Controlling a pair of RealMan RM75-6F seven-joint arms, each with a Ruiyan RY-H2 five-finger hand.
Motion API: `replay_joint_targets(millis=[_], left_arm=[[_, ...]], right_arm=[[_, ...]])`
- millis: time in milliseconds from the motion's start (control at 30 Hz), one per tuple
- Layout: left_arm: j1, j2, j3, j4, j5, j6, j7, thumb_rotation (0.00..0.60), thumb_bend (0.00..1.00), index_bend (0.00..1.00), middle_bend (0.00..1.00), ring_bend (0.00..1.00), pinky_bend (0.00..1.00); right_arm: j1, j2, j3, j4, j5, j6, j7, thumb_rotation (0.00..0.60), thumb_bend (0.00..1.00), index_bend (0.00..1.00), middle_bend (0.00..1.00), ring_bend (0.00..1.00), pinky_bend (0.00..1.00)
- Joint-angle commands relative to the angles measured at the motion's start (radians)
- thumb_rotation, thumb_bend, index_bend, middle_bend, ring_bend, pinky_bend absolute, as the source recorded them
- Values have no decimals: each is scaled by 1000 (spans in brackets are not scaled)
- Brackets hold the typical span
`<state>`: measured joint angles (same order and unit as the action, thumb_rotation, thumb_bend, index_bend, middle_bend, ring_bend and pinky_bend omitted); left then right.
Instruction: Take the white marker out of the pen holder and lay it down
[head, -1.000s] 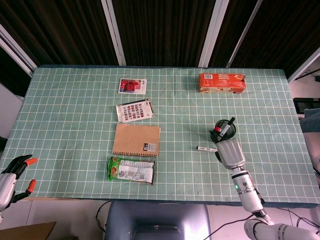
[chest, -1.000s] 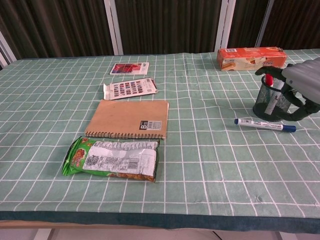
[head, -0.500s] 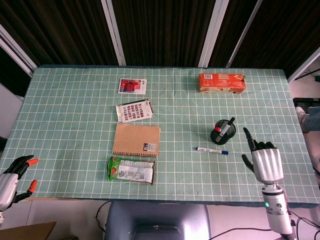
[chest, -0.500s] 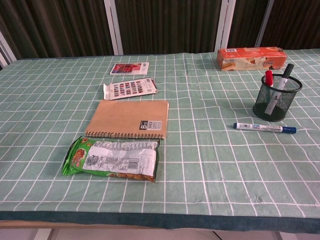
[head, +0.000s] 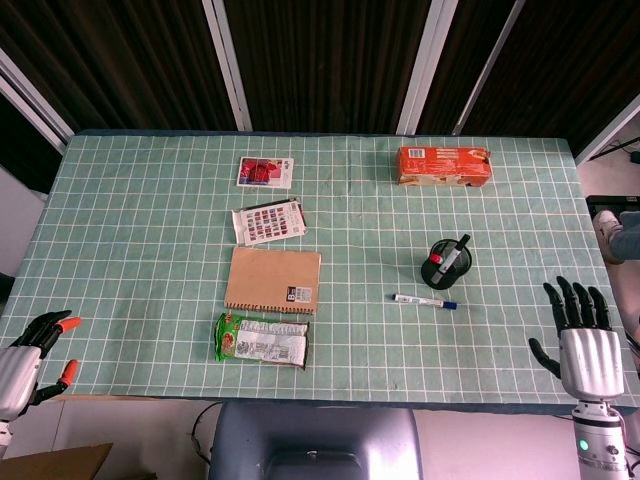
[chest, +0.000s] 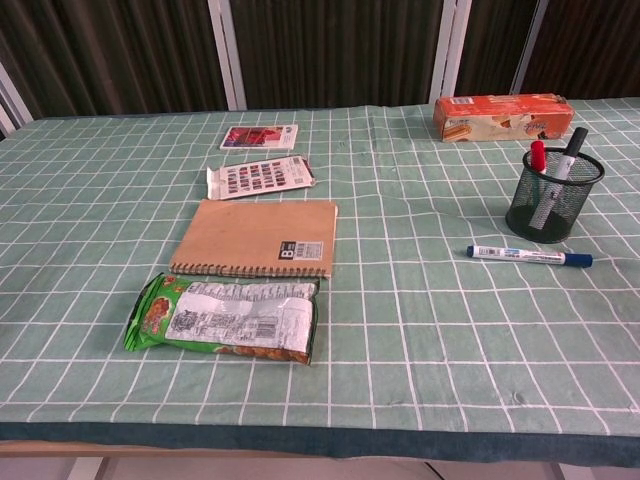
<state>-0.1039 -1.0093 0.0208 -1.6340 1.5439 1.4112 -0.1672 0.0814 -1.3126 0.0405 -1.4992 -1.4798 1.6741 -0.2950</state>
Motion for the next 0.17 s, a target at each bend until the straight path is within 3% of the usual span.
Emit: replay_joint_targets(millis=[33, 167], left_arm=[[1, 0, 0, 1, 1, 4, -2, 600, 441, 225, 118, 99, 361], [1, 2, -1, 2, -5, -1, -6, 600, 442, 226, 118, 99, 361]], right_arm=[[-2, -2, 3, 0, -12, -2, 11, 600, 359, 230, 174, 128, 204], [-3, -8, 6, 9, -31, -1, 24, 600, 359, 231, 174, 128, 203]])
